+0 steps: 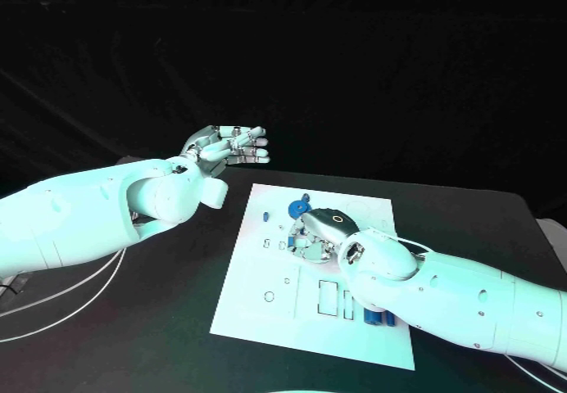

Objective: Assemble the parts on the task board

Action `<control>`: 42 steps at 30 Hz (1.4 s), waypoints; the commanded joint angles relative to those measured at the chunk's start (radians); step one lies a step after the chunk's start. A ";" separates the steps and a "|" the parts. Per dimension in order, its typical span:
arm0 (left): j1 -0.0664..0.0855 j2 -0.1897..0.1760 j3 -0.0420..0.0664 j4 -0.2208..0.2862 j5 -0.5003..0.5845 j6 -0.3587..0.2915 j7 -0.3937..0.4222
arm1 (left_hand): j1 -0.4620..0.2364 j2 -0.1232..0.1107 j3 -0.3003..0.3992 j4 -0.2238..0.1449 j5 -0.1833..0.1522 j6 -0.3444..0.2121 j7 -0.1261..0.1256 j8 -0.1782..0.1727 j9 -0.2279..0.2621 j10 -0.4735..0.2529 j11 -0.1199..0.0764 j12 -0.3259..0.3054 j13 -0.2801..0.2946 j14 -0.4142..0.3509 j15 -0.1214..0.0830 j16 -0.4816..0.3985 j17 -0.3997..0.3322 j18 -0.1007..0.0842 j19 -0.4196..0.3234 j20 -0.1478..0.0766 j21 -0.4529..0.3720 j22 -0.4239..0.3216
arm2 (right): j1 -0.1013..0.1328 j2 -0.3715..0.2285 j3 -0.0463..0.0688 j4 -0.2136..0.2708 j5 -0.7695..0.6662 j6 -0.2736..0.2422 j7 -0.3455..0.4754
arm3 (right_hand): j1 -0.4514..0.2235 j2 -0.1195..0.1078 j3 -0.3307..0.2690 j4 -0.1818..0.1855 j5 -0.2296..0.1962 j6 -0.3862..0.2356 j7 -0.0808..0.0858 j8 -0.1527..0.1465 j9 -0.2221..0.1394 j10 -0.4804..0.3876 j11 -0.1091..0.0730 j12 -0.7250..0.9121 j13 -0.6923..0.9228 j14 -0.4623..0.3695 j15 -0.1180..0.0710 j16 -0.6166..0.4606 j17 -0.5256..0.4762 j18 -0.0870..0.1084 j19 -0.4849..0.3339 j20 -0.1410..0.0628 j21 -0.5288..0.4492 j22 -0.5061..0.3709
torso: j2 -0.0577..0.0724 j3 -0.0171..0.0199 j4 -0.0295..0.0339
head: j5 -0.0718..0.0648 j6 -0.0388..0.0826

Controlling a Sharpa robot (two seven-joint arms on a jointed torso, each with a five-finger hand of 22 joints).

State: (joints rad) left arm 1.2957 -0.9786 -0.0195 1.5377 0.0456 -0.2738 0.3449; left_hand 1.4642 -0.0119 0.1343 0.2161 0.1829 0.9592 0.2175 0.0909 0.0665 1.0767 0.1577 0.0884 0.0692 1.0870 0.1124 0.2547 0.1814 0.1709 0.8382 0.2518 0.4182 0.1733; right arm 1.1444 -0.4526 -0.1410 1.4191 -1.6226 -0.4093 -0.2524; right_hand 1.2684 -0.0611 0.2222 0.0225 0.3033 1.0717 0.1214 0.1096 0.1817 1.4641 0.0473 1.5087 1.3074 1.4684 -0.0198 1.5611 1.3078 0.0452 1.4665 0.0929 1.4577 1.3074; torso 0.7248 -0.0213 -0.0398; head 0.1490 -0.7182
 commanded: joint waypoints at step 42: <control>0.001 0.001 0.000 -0.005 -0.014 0.047 -0.011 | 0.001 -0.014 0.008 -0.004 0.000 -0.001 0.005 -0.010 -0.001 -0.001 0.006 -0.009 0.000 -0.009 0.003 -0.007 0.003 0.012 -0.010 0.001 0.006 -0.002 | 0.003 -0.054 0.002 0.073 -0.031 -0.084 -0.007 | -0.093 -0.072 -0.145 0.061 -0.051 -0.122 0.041 -0.040 -0.011 -0.014 0.032 -0.051 0.132 0.090 0.026 -0.014 0.213 0.003 -0.021 0.019 -0.053 0.123 | -0.002 -0.0001 -0.0025 | -0.001 0.002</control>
State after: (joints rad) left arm 1.2957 -0.9787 -0.0196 1.5351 0.0455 -0.2681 0.3422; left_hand 1.4669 -0.0151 0.1370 0.2134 0.1829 0.9592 0.2175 0.0858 0.0665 1.0767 0.1577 0.0842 0.0692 1.0832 0.1162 0.2505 0.1831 0.1708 0.8346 0.2554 0.4182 0.1726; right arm 1.1437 -0.4947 -0.1422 1.4751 -1.6335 -0.4369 -0.2534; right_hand 1.1797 -0.1313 0.0822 0.0813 0.2485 0.9539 0.1625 0.0749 0.1721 1.4553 0.0777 1.4594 1.3073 1.4646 -0.0018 1.5500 1.3075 0.0452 1.4498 0.1097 1.4079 1.3077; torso 0.7249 -0.0211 -0.0401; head 0.1493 -0.7170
